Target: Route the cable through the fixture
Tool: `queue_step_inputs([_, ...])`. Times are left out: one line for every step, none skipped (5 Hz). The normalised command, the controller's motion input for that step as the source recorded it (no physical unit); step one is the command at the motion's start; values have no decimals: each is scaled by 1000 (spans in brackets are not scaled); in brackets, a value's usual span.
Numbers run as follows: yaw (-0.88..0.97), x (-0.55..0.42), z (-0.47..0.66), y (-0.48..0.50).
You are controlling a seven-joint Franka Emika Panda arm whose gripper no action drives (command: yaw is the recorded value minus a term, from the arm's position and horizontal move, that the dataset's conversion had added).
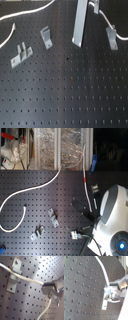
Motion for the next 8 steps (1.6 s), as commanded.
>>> queue_step_inputs([-74, 6, 500, 26])
queue_step_inputs([0, 7, 144, 11])
queue_step_inputs([0, 0, 17, 0])
queue_step_inputs([-100, -17, 347, 91])
queue_step_inputs([-17, 0, 0, 0])
queue_step_inputs([-154, -7, 139, 38])
queue_step_inputs([-123, 129, 227, 408])
queue_step_inputs([0, 5, 0, 10])
